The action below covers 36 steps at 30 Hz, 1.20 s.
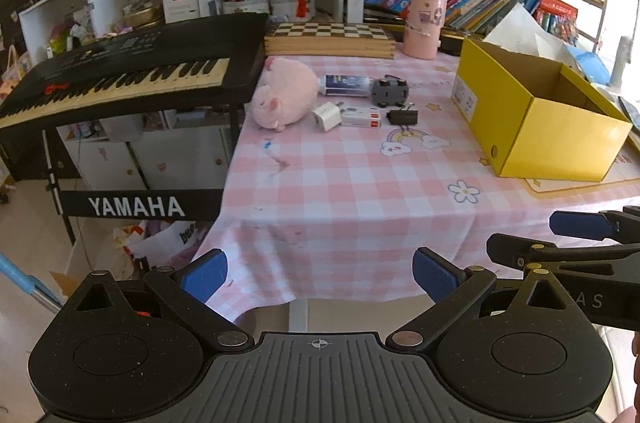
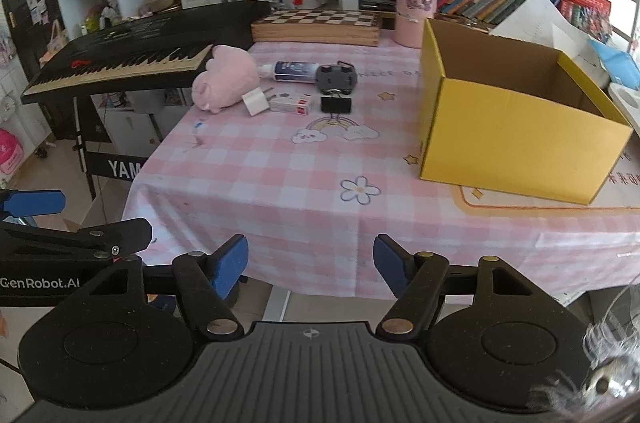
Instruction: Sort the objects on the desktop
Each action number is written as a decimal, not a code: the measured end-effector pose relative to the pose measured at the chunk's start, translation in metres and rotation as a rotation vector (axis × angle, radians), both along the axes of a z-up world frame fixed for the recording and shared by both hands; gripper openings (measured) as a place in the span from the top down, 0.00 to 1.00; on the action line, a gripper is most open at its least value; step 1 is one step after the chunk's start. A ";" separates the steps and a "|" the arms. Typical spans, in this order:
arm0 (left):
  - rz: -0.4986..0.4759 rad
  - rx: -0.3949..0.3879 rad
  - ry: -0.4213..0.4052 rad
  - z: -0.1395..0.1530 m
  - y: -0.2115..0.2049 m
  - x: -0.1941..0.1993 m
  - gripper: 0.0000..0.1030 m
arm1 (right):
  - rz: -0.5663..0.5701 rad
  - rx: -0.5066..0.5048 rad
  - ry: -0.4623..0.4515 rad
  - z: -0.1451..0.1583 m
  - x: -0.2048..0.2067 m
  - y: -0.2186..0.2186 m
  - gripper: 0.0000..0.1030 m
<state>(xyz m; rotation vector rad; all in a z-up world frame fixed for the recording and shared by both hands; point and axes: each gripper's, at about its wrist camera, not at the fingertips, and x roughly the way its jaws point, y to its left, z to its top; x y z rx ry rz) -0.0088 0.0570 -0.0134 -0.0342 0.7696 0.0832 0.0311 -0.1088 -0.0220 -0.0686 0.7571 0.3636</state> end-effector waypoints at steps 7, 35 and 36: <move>0.032 0.000 -0.001 -0.001 0.009 0.009 0.03 | 0.031 -0.002 -0.011 0.000 0.012 0.010 0.35; 0.117 0.033 0.020 -0.006 0.021 0.132 0.03 | 0.103 -0.002 -0.016 -0.008 0.144 0.032 0.36; 0.118 0.033 0.017 -0.005 0.022 0.135 0.03 | 0.101 -0.003 -0.017 -0.009 0.149 0.033 0.37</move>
